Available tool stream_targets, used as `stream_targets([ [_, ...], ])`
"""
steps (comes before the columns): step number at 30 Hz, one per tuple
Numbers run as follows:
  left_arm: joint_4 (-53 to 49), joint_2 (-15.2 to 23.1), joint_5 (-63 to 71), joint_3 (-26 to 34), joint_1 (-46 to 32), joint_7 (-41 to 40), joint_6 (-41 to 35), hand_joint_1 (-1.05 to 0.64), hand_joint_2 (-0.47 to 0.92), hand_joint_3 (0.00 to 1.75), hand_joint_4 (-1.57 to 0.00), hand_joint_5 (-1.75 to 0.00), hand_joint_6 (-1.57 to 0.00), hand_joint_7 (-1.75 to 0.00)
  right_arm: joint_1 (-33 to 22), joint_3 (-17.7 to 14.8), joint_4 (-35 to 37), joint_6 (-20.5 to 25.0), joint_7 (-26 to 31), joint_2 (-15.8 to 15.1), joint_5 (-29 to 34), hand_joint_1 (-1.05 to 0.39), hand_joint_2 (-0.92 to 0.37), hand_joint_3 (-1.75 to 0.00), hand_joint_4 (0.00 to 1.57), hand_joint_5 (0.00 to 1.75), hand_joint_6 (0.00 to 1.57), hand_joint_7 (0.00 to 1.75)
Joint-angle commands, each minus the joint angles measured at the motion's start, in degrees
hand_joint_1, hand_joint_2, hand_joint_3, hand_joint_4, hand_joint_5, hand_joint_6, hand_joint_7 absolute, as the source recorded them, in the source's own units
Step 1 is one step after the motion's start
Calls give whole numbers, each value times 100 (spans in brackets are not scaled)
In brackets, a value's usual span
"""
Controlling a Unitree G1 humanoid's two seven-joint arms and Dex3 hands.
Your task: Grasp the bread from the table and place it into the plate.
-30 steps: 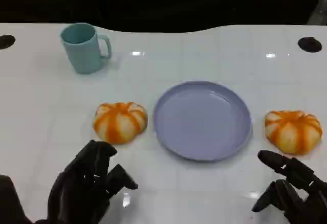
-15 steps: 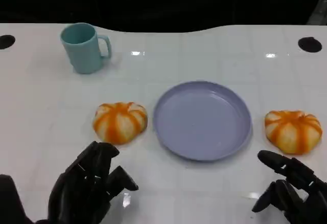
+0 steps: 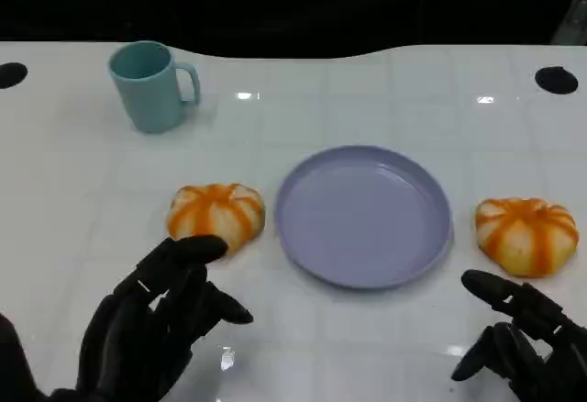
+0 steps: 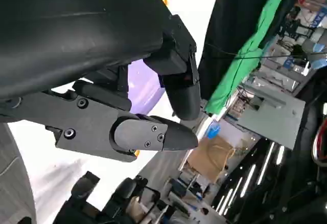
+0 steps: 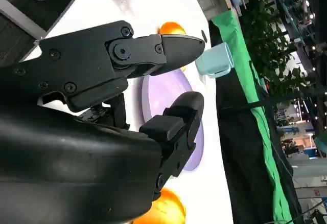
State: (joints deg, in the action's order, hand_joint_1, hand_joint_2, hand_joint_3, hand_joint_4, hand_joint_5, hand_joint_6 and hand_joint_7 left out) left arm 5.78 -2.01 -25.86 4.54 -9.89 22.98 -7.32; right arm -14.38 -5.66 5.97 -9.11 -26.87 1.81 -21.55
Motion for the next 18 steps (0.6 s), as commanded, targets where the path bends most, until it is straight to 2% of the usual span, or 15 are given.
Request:
stream_targets([
  [1, 112, 994, 2019, -403, 270, -80, 1457, -58, 92, 19, -27, -90, -44, -27, 30, 15, -12, 3, 80, -39, 47, -74, -92, -30, 60, 150, 89, 49],
  [3, 224, 1247, 2476, -480, 307, -136, 1575, -56, 92, 14, -12, -75, -40, -14, 46, 22, -2, 16, 89, -37, 38, -75, -92, -30, 61, 150, 90, 49],
  [5, 243, 1523, 3197, -563, 391, -369, 1974, -54, 92, 11, -5, -67, -37, -8, 59, 26, 9, 24, 96, -42, 34, -75, -92, -30, 61, 150, 90, 49],
  [8, 152, 1704, 3898, -638, 525, -732, 2384, -52, 91, 6, -3, -61, -36, -5, 66, 22, 16, 47, 88, -50, 2, -75, -92, -29, 61, 150, 90, 50],
  [12, 272, 2106, 5477, -768, 748, -1473, 2673, -58, 91, 2, 0, -53, -32, -1, 77, 2, 81, -21, 42, -66, -1, -75, -92, -29, 61, 149, 90, 49],
  [18, 524, 2294, 7406, -1178, 1059, -2056, 2259, -61, 89, 0, 0, -44, -28, 0, 77, 7, 83, -49, 23, -74, 8, -75, -92, -29, 62, 150, 90, 49],
])
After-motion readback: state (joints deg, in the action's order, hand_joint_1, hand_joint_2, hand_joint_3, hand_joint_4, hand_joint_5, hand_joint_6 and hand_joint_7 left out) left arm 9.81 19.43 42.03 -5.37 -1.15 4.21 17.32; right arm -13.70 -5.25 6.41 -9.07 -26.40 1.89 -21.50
